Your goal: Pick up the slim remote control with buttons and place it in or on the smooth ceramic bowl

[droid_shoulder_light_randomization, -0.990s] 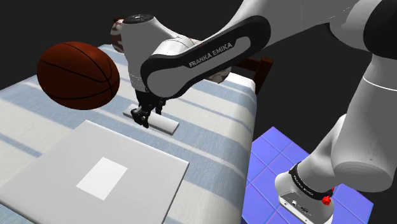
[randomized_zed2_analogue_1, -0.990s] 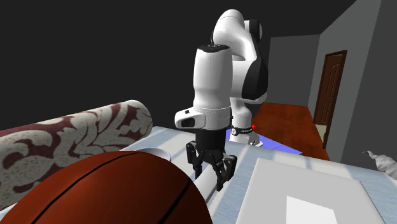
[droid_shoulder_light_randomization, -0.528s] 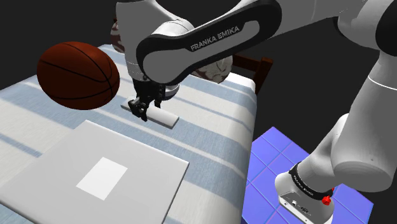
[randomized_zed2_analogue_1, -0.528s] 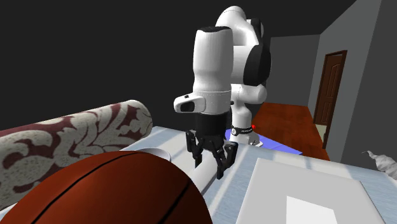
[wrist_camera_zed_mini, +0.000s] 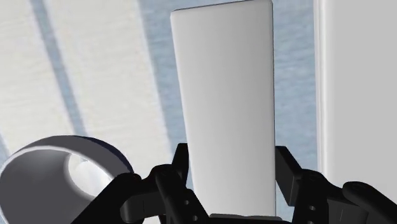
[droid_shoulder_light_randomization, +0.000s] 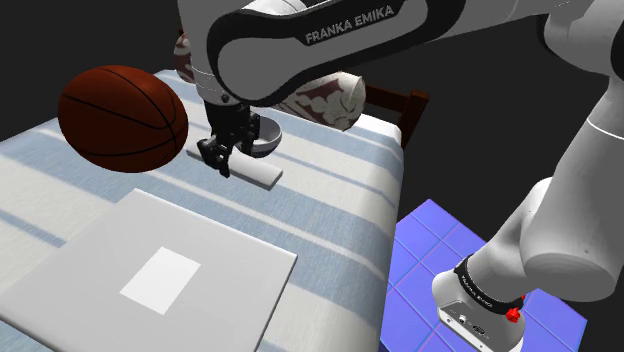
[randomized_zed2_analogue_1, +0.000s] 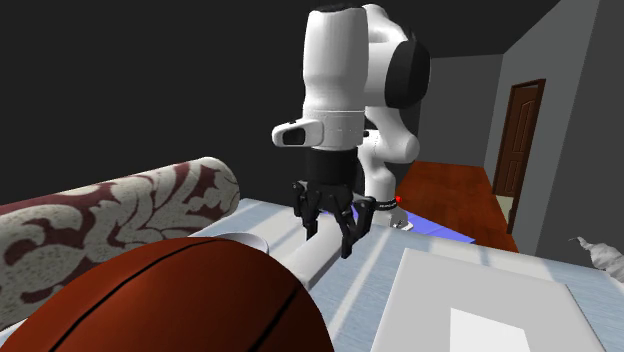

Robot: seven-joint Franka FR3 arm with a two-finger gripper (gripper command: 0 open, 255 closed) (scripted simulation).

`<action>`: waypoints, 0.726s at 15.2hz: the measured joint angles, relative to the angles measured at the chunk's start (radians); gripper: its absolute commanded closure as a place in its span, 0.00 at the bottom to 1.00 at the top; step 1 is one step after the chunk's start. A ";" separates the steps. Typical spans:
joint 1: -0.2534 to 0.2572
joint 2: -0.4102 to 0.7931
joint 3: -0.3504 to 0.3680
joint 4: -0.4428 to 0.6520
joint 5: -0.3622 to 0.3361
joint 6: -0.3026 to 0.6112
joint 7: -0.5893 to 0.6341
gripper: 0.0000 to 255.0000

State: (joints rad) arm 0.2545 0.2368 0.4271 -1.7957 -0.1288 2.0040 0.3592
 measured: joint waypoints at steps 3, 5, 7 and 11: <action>-0.002 -0.015 0.002 0.024 0.008 -0.038 -0.006 1.00; -0.003 -0.023 0.003 0.039 0.013 -0.060 -0.009 1.00; -0.001 -0.029 0.005 0.058 0.016 -0.085 -0.010 1.00; -0.013 -0.021 -0.004 0.092 0.015 -0.110 -0.033 1.00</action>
State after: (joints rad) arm 0.2411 0.2161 0.4235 -1.7034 -0.1135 1.8942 0.3260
